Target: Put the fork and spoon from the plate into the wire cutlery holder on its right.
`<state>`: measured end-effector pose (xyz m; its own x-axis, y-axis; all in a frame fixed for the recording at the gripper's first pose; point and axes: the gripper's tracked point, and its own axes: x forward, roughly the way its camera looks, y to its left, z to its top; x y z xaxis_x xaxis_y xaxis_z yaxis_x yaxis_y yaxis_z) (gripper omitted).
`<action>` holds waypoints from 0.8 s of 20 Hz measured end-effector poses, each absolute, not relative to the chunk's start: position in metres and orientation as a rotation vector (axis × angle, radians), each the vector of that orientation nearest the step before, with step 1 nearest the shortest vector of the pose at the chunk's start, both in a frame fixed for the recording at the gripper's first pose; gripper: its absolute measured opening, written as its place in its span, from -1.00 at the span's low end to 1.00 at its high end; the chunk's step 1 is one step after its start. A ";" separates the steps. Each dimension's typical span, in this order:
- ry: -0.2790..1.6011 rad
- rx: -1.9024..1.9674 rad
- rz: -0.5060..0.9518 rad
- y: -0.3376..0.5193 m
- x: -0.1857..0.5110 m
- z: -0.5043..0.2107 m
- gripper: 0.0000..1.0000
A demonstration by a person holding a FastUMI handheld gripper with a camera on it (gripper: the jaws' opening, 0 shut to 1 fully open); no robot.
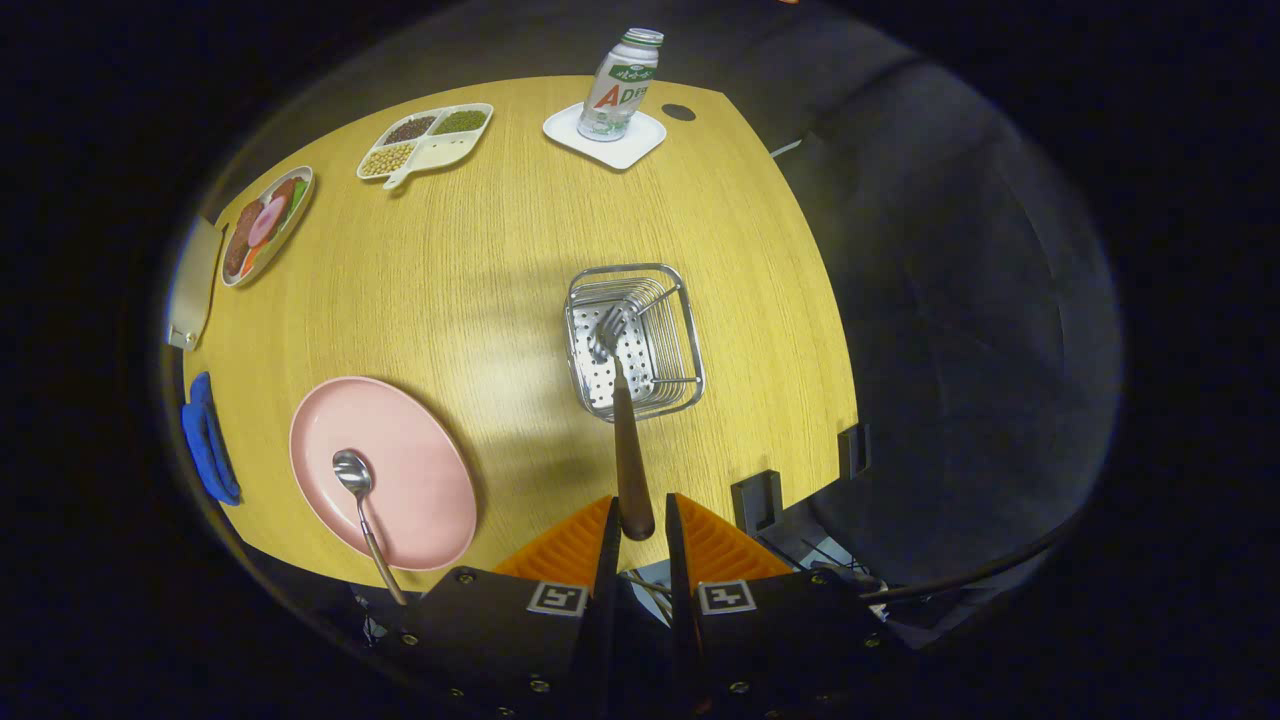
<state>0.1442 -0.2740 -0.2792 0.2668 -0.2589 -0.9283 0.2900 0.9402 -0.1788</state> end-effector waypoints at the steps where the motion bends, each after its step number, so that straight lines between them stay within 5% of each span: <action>1: 1.233 0.035 -0.378 -0.274 0.143 -0.275 -0.39; 16: 1.073 -0.059 -0.371 -0.215 0.128 -0.217 -0.36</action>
